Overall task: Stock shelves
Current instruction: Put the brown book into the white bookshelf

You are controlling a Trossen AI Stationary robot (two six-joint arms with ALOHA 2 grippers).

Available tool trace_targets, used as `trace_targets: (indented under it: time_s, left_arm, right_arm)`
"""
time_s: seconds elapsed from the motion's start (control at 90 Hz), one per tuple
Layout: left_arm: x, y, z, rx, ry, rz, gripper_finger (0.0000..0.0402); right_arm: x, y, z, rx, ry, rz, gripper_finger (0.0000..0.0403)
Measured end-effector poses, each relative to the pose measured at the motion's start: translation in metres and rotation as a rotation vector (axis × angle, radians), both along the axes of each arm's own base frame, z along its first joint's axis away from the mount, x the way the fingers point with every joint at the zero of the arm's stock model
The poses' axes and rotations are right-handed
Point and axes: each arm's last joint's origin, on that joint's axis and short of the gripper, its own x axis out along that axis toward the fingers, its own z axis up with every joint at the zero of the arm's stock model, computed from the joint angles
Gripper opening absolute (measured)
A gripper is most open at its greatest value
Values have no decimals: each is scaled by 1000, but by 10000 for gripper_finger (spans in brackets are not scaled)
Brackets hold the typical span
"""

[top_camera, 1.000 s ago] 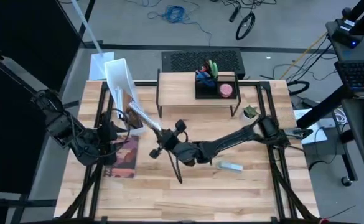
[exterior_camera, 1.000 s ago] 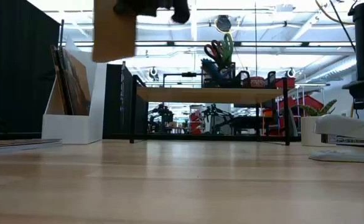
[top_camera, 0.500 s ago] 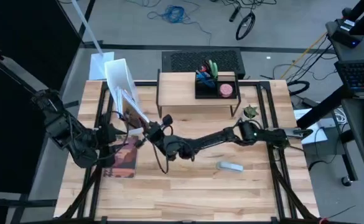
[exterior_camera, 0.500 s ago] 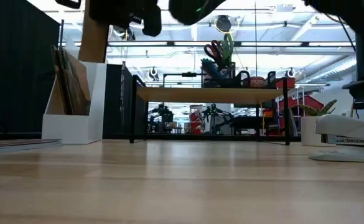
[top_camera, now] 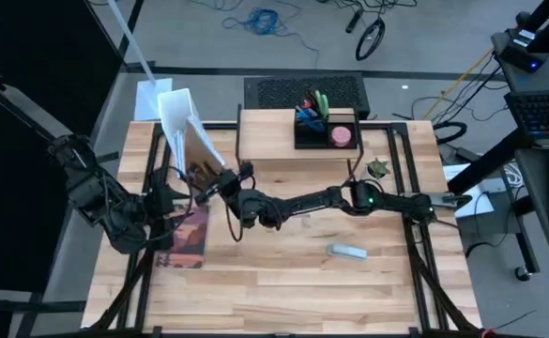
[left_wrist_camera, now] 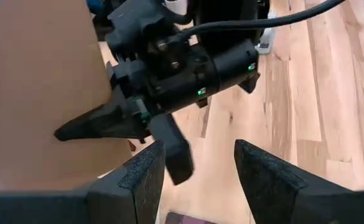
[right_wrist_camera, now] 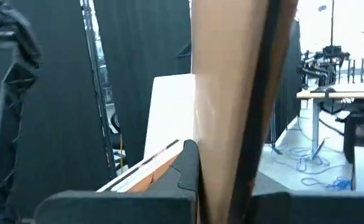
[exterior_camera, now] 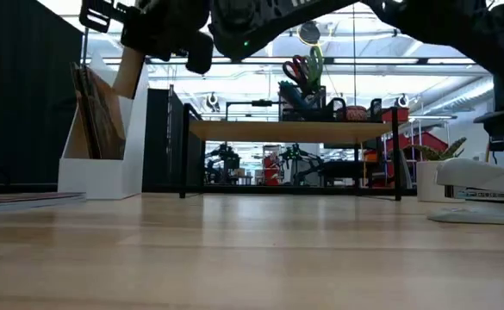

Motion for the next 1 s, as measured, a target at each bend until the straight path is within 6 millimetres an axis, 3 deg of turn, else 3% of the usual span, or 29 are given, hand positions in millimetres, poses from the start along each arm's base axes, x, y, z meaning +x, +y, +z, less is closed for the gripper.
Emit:
trace_targets:
  time_s: [0.211, 0.5, 1.0]
  left_arm:
    - [0, 0, 0, 11, -1, -5, 180]
    - [1, -1, 1, 1, -21, -4, 180]
    - [1, -1, 1, 5, -20, -6, 180]
  right_arm:
    - [1, -5, -3, 53, -76, 17, 1]
    - [4, -8, -29, 88, -161, -12, 1]
    - [12, -11, -73, 51, -104, 53, 3]
